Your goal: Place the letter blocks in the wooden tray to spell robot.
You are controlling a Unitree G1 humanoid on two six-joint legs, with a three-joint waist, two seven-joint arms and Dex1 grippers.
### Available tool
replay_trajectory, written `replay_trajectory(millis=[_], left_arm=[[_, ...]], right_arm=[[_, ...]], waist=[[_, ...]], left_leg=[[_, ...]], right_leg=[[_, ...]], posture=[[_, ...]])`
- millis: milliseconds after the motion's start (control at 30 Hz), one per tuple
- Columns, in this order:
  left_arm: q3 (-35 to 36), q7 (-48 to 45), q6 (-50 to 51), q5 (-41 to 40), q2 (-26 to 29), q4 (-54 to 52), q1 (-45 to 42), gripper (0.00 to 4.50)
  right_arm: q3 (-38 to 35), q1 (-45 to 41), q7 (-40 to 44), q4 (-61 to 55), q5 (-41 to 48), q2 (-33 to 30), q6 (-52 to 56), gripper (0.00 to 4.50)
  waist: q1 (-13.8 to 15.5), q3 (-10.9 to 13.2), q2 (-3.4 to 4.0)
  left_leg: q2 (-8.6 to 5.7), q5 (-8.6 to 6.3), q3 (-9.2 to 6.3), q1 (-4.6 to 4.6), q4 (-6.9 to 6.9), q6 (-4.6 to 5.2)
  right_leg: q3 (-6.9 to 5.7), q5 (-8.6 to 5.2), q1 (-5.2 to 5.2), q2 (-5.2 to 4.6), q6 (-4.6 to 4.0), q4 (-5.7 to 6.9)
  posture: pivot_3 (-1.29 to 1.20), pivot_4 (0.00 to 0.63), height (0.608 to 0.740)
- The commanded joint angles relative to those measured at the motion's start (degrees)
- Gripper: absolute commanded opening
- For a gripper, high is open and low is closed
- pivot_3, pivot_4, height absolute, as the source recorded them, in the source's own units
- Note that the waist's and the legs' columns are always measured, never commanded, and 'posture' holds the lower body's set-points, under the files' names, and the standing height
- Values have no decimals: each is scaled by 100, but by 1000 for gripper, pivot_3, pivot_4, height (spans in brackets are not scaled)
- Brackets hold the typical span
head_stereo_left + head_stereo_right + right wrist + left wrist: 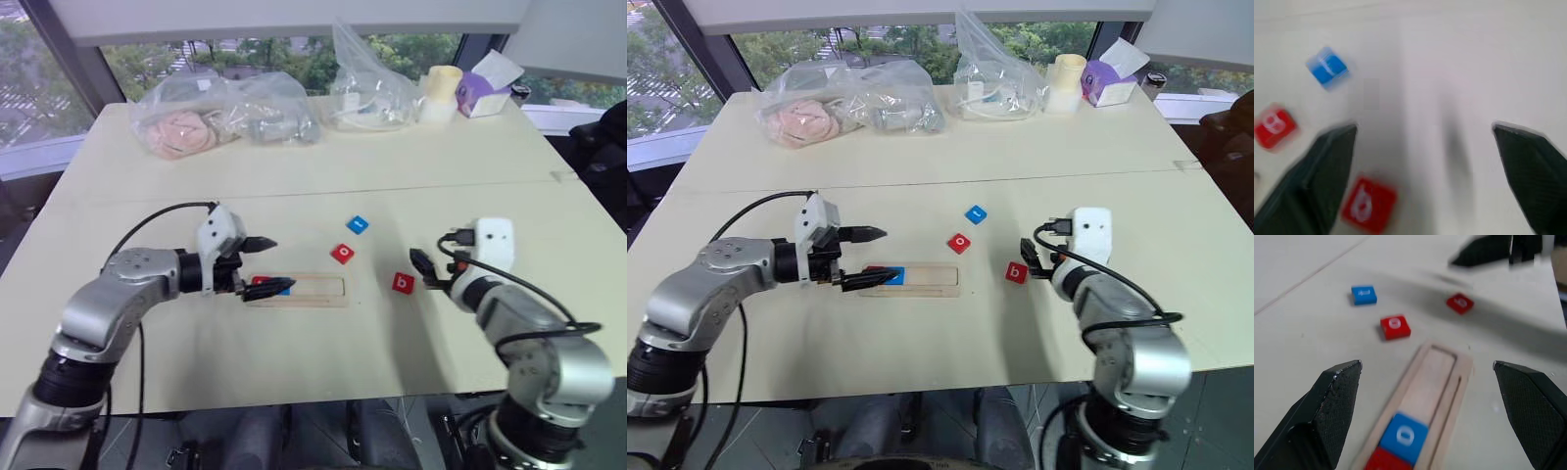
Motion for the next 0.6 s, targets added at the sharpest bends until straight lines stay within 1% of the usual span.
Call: replay_trajectory(millis=[33, 100, 133, 200, 267, 467, 600], left_arm=[[105, -453, -11, -213, 353, -485, 110, 4500], [116, -681, 21, -233, 670, -707, 234, 4500], [131, -745, 37, -247, 775, -782, 279, 4500], [183, -764, 80, -312, 874, -873, 342, 4500], [217, -631, 89, -318, 847, -877, 370, 4500], [327, -221, 305, -425, 746, -1155, 645, 4500], [400, -113, 346, -454, 782, -1224, 745, 4500]], right_arm=[[317, 539, 1844, 224, 608, -1111, -1334, 4475], [472, 1007, 3078, 963, 475, -2025, -2697, 4475], [506, 1138, 3455, 1286, 423, -2292, -3191, 4475], [550, 1257, 3991, 1703, 555, -2567, -3808, 4475], [838, 1149, 4286, 2237, 354, -2788, -4437, 4475], [1552, 341, 4760, 4086, -225, -2933, -5910, 4475], [1842, -96, 4923, 4902, -402, -2847, -6474, 4475]], waist=[[-1, 2, 2], [8, 3, -2], [10, 4, -3], [18, 4, -4], [11, 4, -5], [14, 7, -9], [41, 8, -12]], left_leg=[[2, 0, 3, -1, -1, 0], [2, 0, 13, 0, -10, 1], [2, 0, 16, -1, -10, 1], [1, -1, 26, 3, -9, 1], [5, 0, 37, 2, -8, 2], [41, 0, 82, 4, -3, 1], [43, -2, 85, 1, -4, 3]], right_leg=[[-2, 0, 0, 0, 0, -2], [-1, -5, 2, -5, 5, -9], [-3, -10, 4, -6, 14, -13], [-2, -16, 14, -14, 25, -22], [-1, -16, 15, -19, 26, -21], [-6, -6, 11, -27, 12, -18], [-6, 1, 8, -16, 1, -19]], posture=[[0, 150, 740], [0, 150, 740], [0, 150, 740], [0, 150, 740], [0, 150, 740], [0, 150, 740], [0, 150, 740]])
